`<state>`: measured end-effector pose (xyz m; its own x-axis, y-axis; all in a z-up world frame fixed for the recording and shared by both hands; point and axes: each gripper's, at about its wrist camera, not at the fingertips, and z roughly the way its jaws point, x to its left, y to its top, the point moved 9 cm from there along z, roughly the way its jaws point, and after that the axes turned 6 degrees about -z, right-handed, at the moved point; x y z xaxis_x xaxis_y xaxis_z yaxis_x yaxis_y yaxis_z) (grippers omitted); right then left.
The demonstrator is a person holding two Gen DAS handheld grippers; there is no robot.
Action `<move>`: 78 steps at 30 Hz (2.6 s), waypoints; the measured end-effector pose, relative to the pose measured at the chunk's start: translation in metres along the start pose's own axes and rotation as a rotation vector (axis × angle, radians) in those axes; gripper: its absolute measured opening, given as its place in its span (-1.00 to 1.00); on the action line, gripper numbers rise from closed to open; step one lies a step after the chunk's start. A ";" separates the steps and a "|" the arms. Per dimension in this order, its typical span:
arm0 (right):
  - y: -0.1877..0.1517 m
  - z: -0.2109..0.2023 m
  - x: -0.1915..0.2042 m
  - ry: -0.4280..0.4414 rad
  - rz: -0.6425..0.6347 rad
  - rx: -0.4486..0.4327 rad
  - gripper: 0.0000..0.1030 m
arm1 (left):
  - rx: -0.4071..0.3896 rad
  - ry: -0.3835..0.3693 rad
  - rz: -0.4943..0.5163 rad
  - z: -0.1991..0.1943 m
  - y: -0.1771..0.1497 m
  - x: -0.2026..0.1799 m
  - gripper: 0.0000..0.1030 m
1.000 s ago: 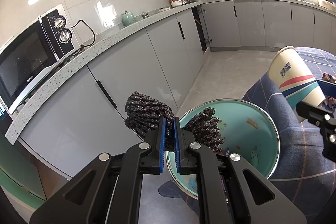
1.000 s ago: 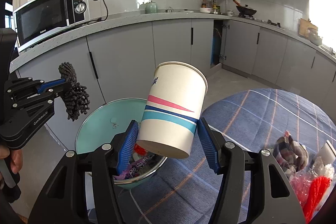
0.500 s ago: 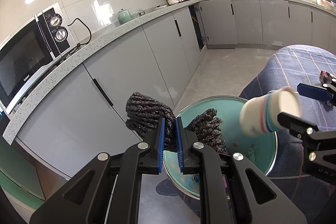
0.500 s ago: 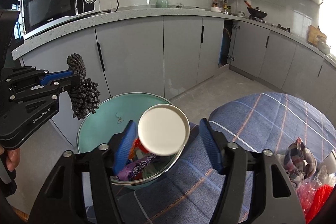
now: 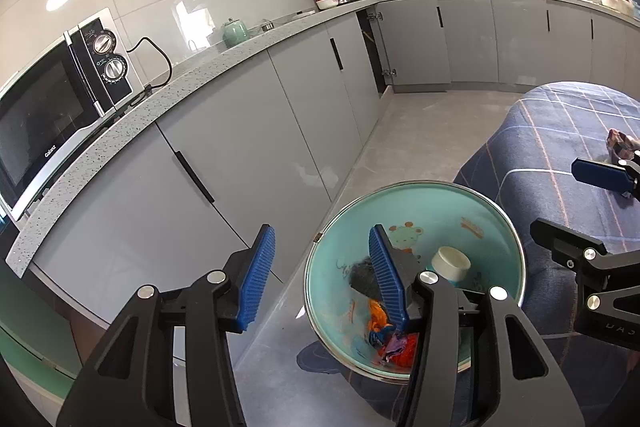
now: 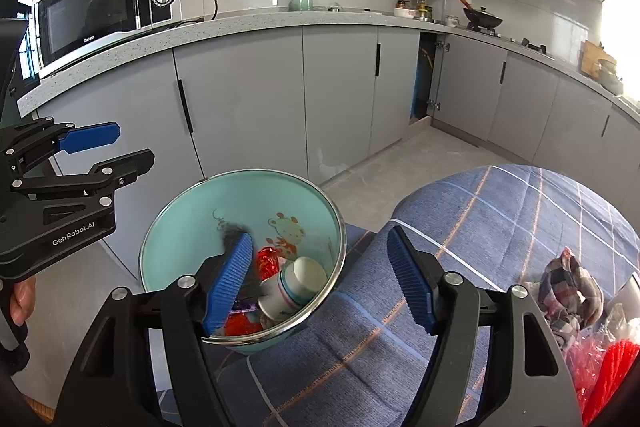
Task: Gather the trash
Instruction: 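Open both grippers to drop the cup and scrubber into the bin, then move the right gripper to the table and grasp the red mesh bag, then grasp the red plastic bag with the left gripper while the right gripper holds the mesh bag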
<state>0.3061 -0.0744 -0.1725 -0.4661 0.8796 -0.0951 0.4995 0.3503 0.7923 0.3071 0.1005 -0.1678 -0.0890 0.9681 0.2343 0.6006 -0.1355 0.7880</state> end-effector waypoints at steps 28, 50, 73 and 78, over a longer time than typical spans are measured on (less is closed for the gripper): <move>-0.046 -0.097 -0.087 -0.229 0.132 -0.015 0.38 | -0.026 -0.089 0.087 -0.028 -0.005 -0.082 0.50; -0.163 -0.151 -0.181 -0.359 0.359 0.139 0.12 | -0.040 -0.291 0.227 -0.069 -0.020 -0.239 0.52; -0.164 -0.221 -0.197 -0.487 0.345 0.057 -0.78 | -0.080 -0.412 0.312 -0.110 -0.018 -0.317 0.52; -0.183 -0.228 -0.215 -0.508 0.379 0.069 -0.78 | -0.060 -0.472 0.345 -0.114 -0.024 -0.353 0.52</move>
<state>0.1485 -0.4004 -0.1598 0.1484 0.9835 -0.1036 0.6151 -0.0097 0.7884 0.2333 -0.2626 -0.2045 0.4749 0.8534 0.2150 0.4845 -0.4574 0.7456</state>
